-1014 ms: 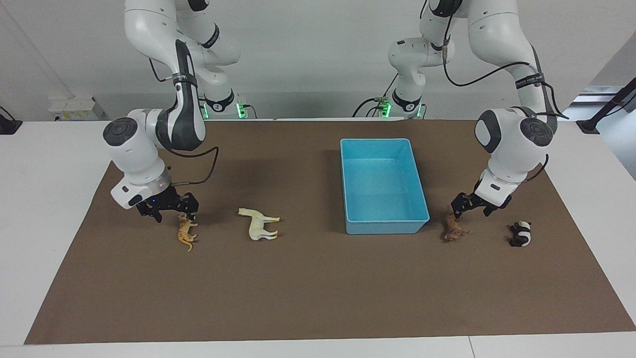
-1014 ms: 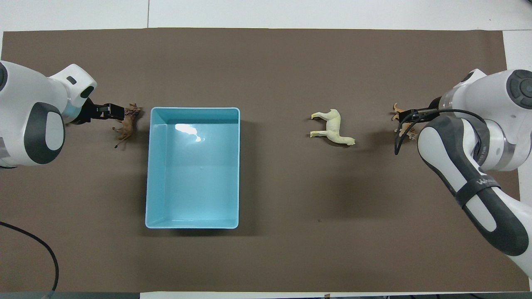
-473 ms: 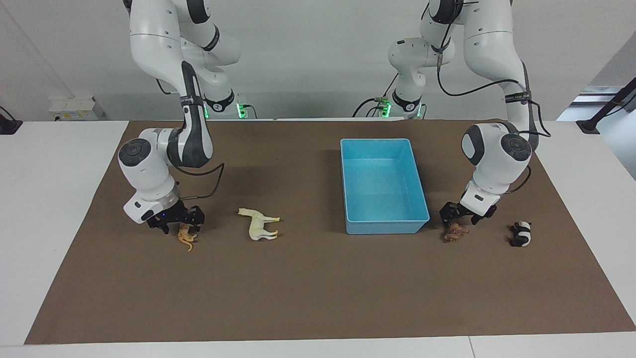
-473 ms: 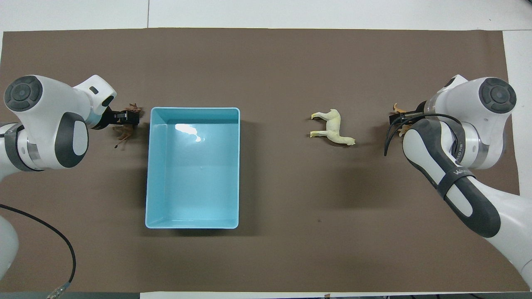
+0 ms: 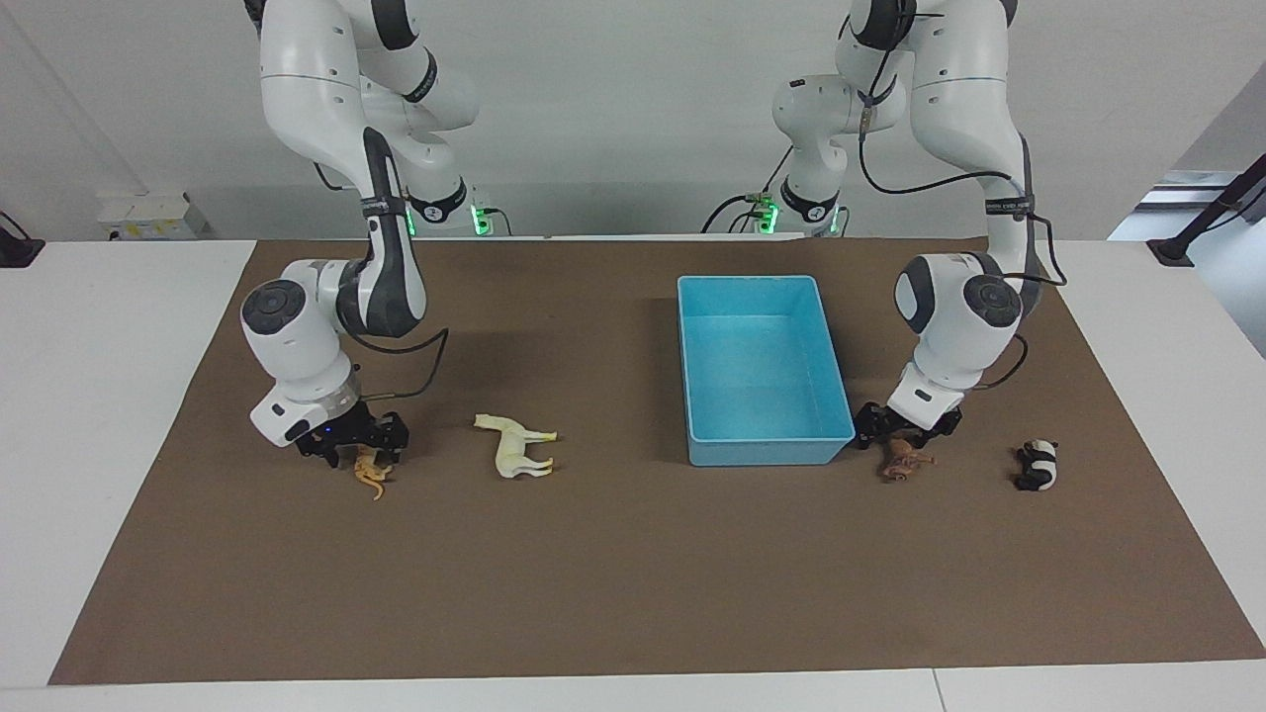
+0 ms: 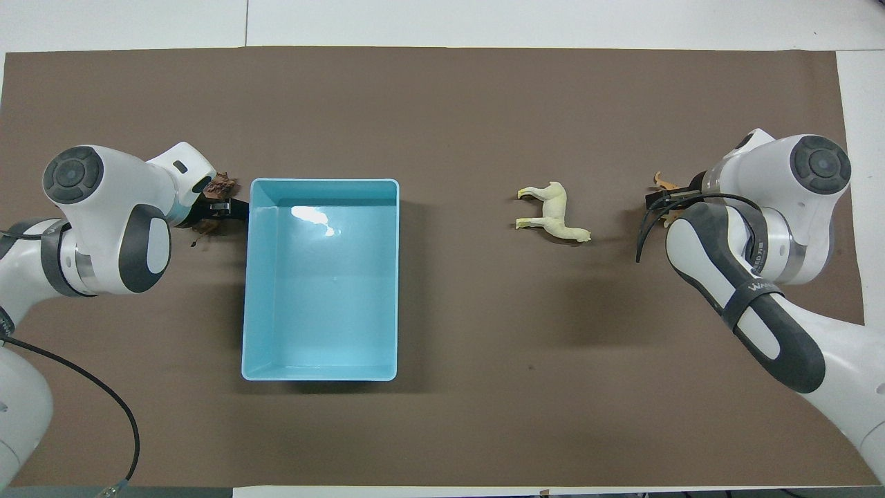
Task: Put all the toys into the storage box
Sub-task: 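Close the left gripper on the horse while the right gripper grasps the deer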
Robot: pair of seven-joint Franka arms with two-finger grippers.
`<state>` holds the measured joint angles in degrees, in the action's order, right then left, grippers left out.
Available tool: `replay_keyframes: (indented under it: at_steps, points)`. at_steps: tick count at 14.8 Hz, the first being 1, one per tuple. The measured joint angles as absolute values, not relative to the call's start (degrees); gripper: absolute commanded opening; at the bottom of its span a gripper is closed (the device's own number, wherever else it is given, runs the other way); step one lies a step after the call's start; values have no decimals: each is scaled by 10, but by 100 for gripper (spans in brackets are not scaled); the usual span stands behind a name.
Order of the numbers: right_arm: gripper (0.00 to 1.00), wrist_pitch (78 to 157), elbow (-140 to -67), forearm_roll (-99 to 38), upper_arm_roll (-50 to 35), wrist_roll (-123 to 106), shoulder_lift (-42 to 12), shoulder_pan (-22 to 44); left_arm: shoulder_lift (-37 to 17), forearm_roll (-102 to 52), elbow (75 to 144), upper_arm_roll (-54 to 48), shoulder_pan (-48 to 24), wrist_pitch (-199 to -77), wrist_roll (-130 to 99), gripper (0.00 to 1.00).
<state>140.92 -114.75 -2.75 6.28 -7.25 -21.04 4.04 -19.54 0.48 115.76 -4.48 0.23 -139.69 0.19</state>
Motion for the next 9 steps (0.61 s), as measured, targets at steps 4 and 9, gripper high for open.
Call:
replay_keyframes:
  at_steps: [4,9]
  points:
    - [0,1410,-1147,-37,64,-72,-208,39,-186,1,1157,-51,2,-1395,1,0]
    - [0,1410,-1146,-45,65,-72,-207,36,-187,1,1097,-37,20,-1320,2,0]
